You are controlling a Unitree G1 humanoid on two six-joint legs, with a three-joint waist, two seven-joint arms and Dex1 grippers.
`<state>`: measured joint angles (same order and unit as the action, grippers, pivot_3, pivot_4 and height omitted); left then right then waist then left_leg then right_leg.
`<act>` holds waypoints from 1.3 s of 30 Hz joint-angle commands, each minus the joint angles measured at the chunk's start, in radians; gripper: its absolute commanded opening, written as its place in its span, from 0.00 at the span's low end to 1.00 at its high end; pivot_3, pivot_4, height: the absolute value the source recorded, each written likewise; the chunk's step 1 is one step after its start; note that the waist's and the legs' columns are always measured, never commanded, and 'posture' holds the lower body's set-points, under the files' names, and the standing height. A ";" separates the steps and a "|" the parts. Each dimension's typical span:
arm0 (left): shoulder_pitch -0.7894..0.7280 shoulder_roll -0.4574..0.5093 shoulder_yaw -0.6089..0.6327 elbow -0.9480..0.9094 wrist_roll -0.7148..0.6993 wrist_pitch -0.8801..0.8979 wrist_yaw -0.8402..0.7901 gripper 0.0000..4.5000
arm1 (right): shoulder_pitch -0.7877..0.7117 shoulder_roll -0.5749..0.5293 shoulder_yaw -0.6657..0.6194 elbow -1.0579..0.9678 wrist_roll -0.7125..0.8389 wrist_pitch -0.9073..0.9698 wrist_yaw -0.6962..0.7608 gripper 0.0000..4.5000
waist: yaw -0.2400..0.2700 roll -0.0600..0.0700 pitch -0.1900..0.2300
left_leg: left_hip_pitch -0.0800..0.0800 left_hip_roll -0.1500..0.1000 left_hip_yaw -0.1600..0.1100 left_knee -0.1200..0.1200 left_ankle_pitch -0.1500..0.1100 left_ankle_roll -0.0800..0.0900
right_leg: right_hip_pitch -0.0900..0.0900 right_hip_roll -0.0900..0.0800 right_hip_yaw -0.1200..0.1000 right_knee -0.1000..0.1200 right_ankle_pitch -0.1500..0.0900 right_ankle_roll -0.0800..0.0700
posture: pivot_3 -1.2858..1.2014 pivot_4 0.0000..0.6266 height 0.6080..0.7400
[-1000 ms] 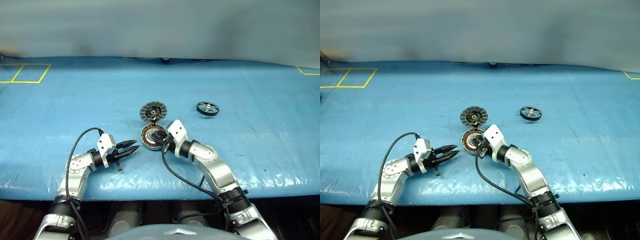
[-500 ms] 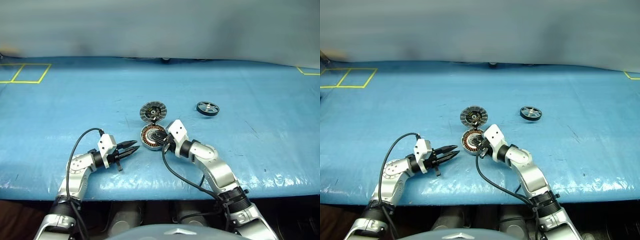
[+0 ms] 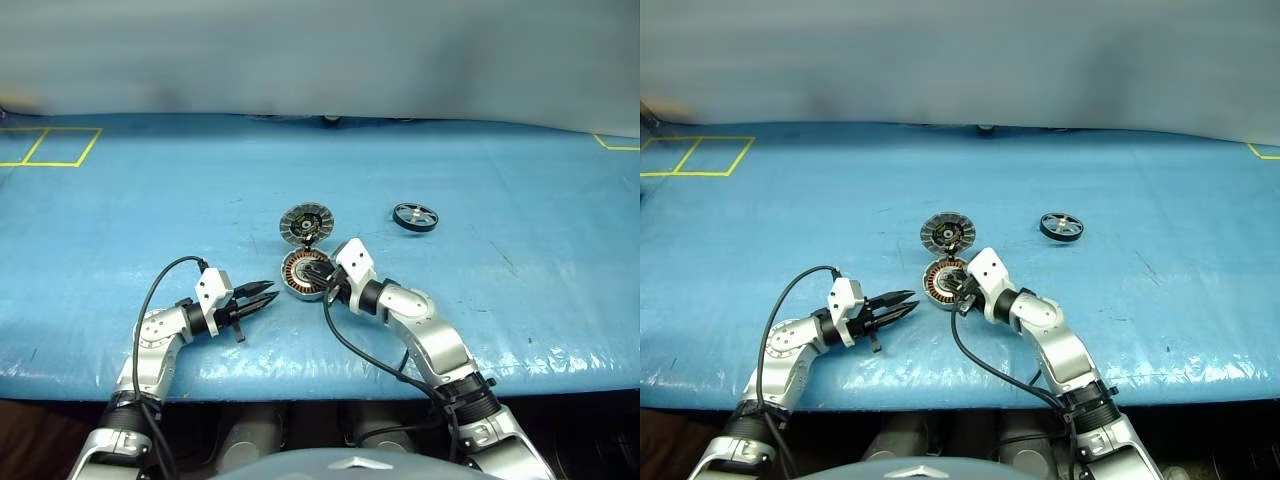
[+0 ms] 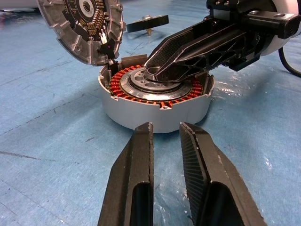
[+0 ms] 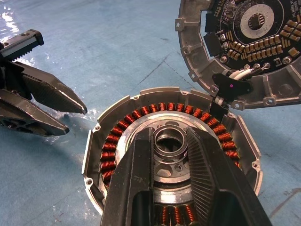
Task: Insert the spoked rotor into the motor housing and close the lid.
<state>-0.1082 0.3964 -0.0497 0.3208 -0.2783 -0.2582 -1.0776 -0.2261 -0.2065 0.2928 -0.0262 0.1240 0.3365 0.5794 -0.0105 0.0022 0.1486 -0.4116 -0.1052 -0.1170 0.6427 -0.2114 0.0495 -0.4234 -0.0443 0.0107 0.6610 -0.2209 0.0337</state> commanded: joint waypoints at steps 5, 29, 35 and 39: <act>0.001 -0.001 -0.001 -0.002 0.000 -0.020 -0.001 0.20 | -0.005 0.003 -0.007 -0.018 0.009 -0.003 0.008 0.14 | 0.000 0.000 0.000 | 0.000 0.000 0.000 0.000 0.000 0.000 | 0.000 0.000 0.000 0.000 0.000 0.000 | 0.52 0.24 1.00; 0.003 -0.001 -0.006 0.003 0.003 -0.019 0.004 0.20 | 0.007 0.030 -0.030 -0.076 0.054 0.003 0.006 0.44 | 0.000 0.000 0.000 | 0.000 0.000 0.000 0.000 0.000 0.000 | 0.000 0.000 0.000 0.000 0.000 0.000 | 0.52 0.24 1.00; 0.000 -0.003 -0.007 0.006 0.006 -0.022 0.006 0.20 | -0.007 0.031 -0.033 -0.044 0.053 0.020 -0.004 0.01 | 0.000 0.000 0.000 | 0.000 0.000 0.000 0.000 0.000 0.000 | 0.000 0.000 0.000 0.000 0.000 0.000 | 0.52 0.24 1.00; -0.001 -0.003 -0.008 0.009 0.009 -0.025 0.009 0.20 | -0.019 0.033 -0.021 -0.022 0.045 0.039 -0.001 0.01 | 0.000 0.000 0.000 | 0.000 0.000 0.000 0.000 0.000 0.000 | 0.000 0.000 0.000 0.000 0.000 0.000 | 0.52 0.24 1.00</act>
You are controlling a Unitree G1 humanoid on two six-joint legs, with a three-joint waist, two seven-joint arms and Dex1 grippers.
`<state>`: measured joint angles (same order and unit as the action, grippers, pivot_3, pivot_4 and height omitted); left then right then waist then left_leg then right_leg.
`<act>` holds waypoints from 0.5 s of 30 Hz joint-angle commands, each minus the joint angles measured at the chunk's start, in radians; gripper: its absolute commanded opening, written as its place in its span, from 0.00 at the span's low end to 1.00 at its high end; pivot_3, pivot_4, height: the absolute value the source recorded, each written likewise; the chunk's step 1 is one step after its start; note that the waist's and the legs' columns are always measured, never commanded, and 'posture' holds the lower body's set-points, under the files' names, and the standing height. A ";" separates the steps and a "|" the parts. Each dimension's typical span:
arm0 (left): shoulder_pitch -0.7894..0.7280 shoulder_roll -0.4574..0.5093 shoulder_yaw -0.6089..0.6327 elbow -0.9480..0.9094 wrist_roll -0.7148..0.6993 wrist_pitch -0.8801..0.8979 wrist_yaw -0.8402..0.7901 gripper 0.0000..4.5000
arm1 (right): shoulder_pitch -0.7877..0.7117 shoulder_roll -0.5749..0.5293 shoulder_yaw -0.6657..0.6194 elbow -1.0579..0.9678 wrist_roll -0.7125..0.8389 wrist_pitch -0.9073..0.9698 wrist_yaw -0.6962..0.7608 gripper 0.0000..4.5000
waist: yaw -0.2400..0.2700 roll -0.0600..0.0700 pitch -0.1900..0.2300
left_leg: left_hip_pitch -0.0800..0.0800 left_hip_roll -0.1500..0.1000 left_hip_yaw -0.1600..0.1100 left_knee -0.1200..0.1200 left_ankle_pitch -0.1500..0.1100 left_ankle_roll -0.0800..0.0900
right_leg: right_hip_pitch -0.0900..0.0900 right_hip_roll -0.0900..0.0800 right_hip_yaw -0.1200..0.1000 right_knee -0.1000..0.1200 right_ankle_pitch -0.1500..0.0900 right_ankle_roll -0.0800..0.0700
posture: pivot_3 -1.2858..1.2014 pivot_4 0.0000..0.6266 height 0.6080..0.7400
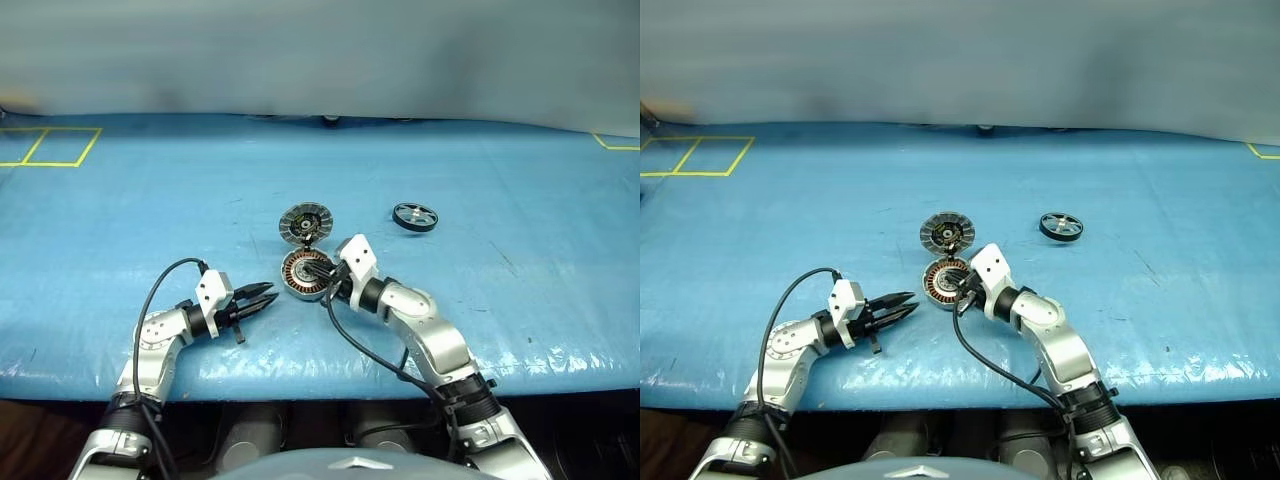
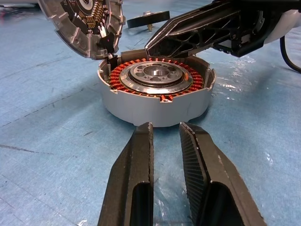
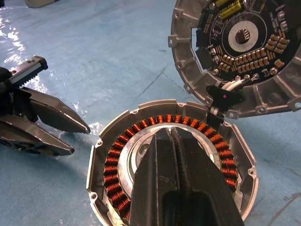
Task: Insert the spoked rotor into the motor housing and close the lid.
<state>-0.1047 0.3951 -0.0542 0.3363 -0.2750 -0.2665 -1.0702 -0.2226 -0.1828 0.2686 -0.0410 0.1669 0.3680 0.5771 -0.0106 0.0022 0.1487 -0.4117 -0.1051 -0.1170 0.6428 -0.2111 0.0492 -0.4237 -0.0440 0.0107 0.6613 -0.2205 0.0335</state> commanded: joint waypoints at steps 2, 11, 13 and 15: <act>-0.004 -0.001 -0.004 -0.004 0.008 -0.018 0.003 0.20 | -0.031 0.014 0.007 0.002 -0.001 0.012 0.001 0.01 | 0.000 0.000 0.000 | 0.000 0.000 0.000 0.000 0.000 0.000 | 0.000 0.000 0.000 0.000 0.000 0.000 | 0.52 0.24 1.00; 0.002 -0.001 -0.003 -0.002 0.016 -0.022 0.010 0.20 | -0.065 0.004 0.038 0.029 -0.044 0.060 -0.012 0.01 | -0.001 0.000 0.000 | 0.000 0.000 0.000 0.000 0.000 0.000 | 0.000 0.000 0.000 0.000 0.000 0.000 | 0.52 0.24 1.00; 0.003 -0.002 -0.002 -0.002 0.018 -0.022 0.012 0.20 | -0.065 -0.006 0.046 0.031 -0.058 0.077 -0.014 0.01 | -0.001 0.000 0.000 | 0.000 0.000 0.000 0.000 0.000 0.000 | 0.000 0.000 0.000 0.001 0.000 0.000 | 0.52 0.24 1.00; 0.003 -0.003 -0.002 -0.003 0.019 -0.022 0.014 0.20 | -0.059 -0.020 0.058 0.025 -0.069 0.088 -0.008 0.01 | 0.000 0.000 0.000 | 0.000 0.000 0.000 0.000 0.000 0.000 | 0.000 0.000 0.000 0.001 0.000 0.000 | 0.52 0.24 1.00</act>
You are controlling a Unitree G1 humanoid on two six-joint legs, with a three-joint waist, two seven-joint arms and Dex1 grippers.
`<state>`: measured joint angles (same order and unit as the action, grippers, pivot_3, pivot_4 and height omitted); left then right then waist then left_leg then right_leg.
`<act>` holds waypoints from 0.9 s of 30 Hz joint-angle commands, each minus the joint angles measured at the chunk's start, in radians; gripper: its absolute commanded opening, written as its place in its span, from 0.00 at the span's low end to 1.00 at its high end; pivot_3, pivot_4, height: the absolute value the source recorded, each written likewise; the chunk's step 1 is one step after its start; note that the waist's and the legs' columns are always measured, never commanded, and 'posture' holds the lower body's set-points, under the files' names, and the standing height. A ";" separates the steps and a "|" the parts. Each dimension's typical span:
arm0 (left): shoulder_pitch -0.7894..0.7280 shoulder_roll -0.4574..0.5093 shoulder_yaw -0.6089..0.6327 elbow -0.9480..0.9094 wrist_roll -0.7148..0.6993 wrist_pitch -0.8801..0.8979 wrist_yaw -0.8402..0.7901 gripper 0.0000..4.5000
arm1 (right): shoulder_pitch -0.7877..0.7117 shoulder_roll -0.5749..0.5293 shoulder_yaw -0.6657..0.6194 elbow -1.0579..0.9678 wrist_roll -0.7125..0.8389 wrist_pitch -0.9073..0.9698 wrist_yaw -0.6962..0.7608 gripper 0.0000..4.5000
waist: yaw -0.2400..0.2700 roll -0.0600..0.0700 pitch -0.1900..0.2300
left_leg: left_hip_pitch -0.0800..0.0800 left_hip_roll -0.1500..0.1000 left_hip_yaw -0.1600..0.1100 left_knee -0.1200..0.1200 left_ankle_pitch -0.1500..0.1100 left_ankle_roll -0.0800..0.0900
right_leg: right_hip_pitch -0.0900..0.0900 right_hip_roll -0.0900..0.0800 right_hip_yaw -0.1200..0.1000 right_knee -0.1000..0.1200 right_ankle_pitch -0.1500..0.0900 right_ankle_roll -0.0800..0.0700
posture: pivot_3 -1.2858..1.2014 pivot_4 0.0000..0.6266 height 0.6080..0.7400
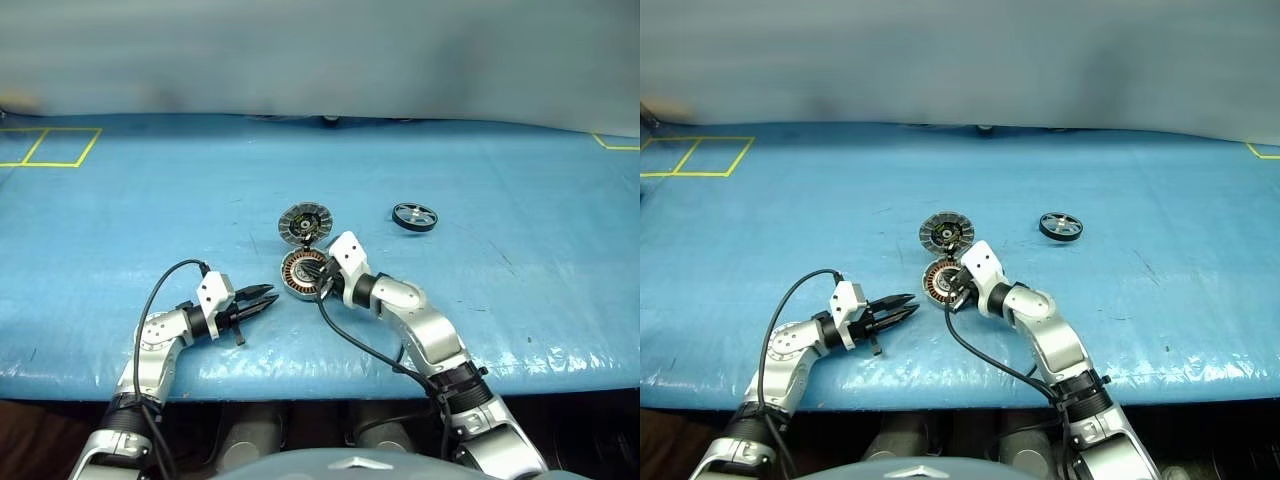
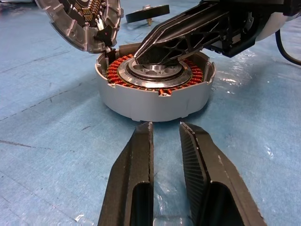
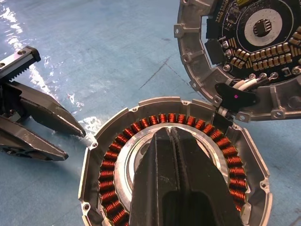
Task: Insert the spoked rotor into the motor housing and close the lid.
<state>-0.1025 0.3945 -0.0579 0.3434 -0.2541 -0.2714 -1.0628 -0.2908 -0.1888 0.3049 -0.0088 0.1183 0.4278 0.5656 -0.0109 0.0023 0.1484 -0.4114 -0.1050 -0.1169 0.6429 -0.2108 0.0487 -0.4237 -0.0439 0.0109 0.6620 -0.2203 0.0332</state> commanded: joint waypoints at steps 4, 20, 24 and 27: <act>0.000 -0.002 0.001 -0.009 -0.001 -0.018 0.008 0.20 | 0.026 -0.047 0.063 -0.038 -0.059 0.052 0.011 0.01 | 0.000 0.000 -0.001 | 0.000 0.000 0.000 0.000 0.000 0.000 | 0.000 0.000 0.000 0.000 0.000 0.000 | 0.52 0.24 1.00; -0.006 -0.002 0.000 -0.006 0.001 -0.016 0.007 0.20 | 0.045 -0.009 0.009 -0.099 -0.028 0.007 -0.006 0.01 | -0.002 0.000 -0.001 | 0.001 0.001 0.000 0.000 0.000 0.000 | 0.001 0.001 0.000 0.000 0.000 0.000 | 0.52 0.24 1.00; -0.004 -0.002 -0.001 -0.009 0.000 -0.014 0.007 0.20 | 0.033 -0.007 0.001 -0.113 -0.026 0.008 -0.003 0.01 | -0.001 0.000 -0.001 | 0.000 0.001 0.000 0.000 0.000 0.000 | 0.000 0.001 0.000 0.000 0.000 0.000 | 0.52 0.24 1.00; -0.003 -0.002 -0.002 -0.011 0.000 -0.013 0.007 0.20 | 0.024 -0.006 0.006 -0.114 -0.028 0.005 0.000 0.01 | 0.000 0.000 -0.001 | 0.000 0.001 0.000 0.000 0.000 0.000 | 0.000 0.000 0.000 0.000 0.000 0.000 | 0.52 0.24 1.00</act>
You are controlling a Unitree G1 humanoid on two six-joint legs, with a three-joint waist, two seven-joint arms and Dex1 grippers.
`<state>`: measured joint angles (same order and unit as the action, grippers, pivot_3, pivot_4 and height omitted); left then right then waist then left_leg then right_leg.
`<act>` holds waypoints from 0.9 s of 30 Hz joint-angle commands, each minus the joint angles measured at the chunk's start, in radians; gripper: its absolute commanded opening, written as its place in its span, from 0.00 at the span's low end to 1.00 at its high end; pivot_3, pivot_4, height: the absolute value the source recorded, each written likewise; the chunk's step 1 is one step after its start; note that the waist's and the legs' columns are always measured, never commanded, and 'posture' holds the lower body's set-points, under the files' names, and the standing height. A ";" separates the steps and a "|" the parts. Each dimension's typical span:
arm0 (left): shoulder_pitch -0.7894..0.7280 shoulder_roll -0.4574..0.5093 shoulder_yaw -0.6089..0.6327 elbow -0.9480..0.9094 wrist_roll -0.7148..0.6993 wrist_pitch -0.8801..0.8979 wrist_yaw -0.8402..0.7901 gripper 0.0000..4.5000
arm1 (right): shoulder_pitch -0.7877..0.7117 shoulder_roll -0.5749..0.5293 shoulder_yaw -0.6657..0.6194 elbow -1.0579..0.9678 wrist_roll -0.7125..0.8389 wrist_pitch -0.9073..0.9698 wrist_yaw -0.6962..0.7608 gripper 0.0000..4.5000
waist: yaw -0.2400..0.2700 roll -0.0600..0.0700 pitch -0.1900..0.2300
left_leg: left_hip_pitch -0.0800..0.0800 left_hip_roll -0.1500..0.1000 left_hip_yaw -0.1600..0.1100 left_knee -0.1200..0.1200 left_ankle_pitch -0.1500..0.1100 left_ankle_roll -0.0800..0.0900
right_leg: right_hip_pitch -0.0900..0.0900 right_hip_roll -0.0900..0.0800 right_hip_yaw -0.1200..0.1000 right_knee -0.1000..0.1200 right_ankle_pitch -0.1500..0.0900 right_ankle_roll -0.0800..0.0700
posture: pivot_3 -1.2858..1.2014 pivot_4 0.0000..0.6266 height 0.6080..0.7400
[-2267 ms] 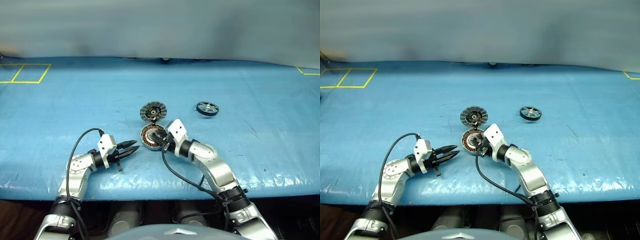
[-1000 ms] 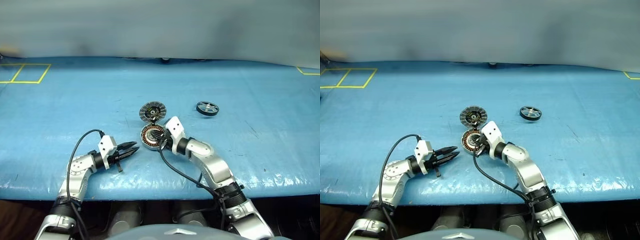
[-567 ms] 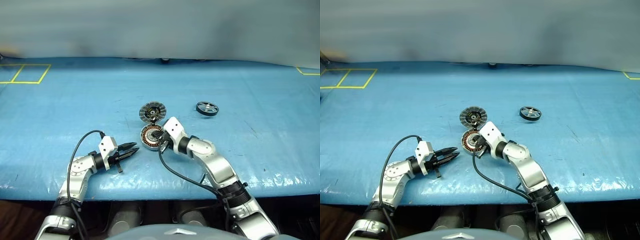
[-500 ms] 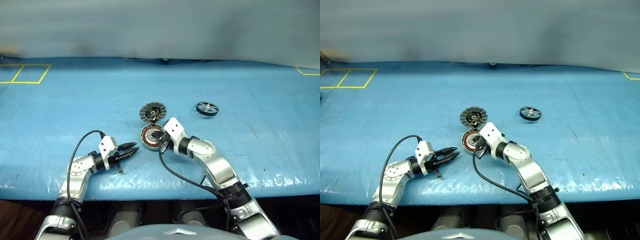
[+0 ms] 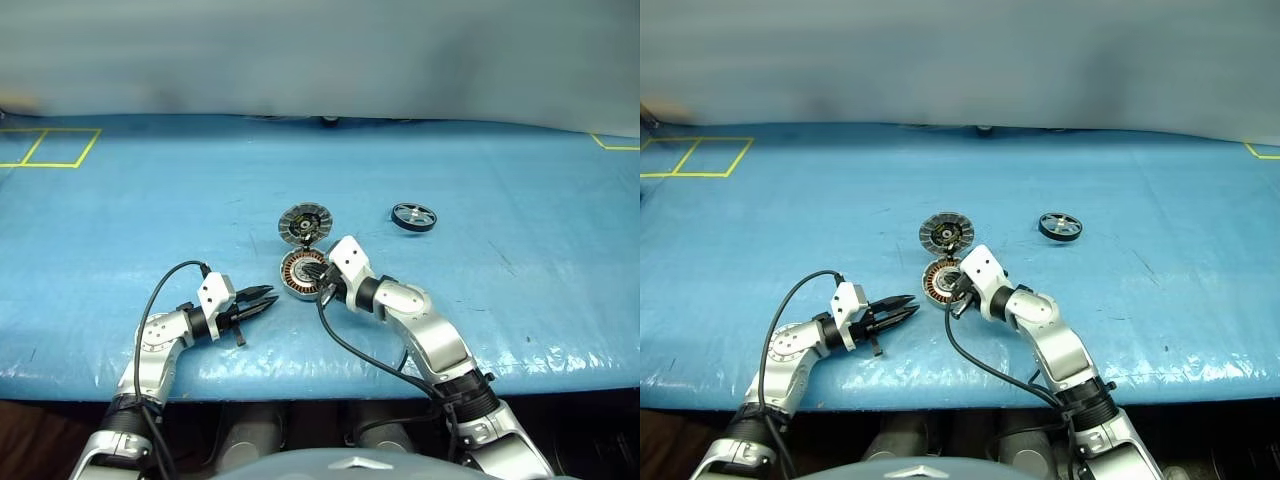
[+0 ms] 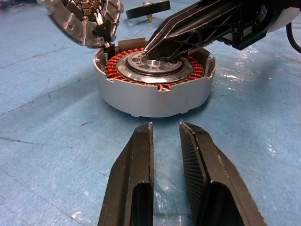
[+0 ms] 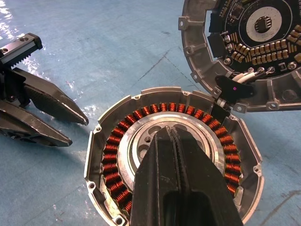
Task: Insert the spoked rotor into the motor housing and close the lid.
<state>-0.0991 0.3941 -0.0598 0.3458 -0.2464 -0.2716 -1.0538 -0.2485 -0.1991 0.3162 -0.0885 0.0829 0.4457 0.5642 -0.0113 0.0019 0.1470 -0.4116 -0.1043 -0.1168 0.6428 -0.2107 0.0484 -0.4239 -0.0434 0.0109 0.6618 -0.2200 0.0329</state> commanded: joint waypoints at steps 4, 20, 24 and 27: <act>-0.005 -0.001 0.000 -0.016 -0.008 -0.011 -0.002 0.20 | -0.031 0.012 -0.001 -0.020 0.005 -0.014 0.002 0.01 | 0.000 0.000 0.000 | 0.000 0.000 0.000 0.000 0.000 0.000 | 0.000 0.000 0.000 0.000 0.000 0.000 | 0.52 0.24 1.00; 0.001 0.001 -0.002 -0.026 -0.007 -0.006 0.004 0.20 | -0.029 -0.011 0.041 0.052 -0.038 0.007 0.012 0.01 | -0.001 0.000 0.000 | 0.000 0.000 0.000 0.000 0.000 0.000 | 0.000 0.000 0.000 0.000 0.000 0.000 | 0.52 0.24 1.00; 0.000 0.001 -0.002 -0.024 -0.008 -0.005 0.004 0.20 | -0.011 -0.022 0.059 0.043 -0.043 0.014 0.023 0.01 | -0.001 0.000 0.000 | 0.000 0.000 0.000 0.000 0.000 0.000 | 0.000 0.000 0.000 0.000 0.000 0.000 | 0.52 0.24 1.00; 0.000 0.000 -0.002 -0.024 -0.008 -0.006 0.004 0.20 | 0.001 -0.033 0.075 0.041 -0.056 0.014 0.022 0.01 | -0.001 0.000 0.000 | 0.001 0.000 0.000 0.000 0.000 0.000 | 0.000 0.000 0.000 0.000 0.000 0.000 | 0.52 0.24 1.00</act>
<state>-0.0983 0.3942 -0.0607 0.3457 -0.2464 -0.2708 -1.0486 -0.2741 -0.2238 0.3476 -0.0638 0.0439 0.4425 0.5688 -0.0118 0.0018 0.1469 -0.4110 -0.1042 -0.1168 0.6426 -0.2107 0.0484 -0.4235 -0.0434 0.0109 0.6618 -0.2200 0.0327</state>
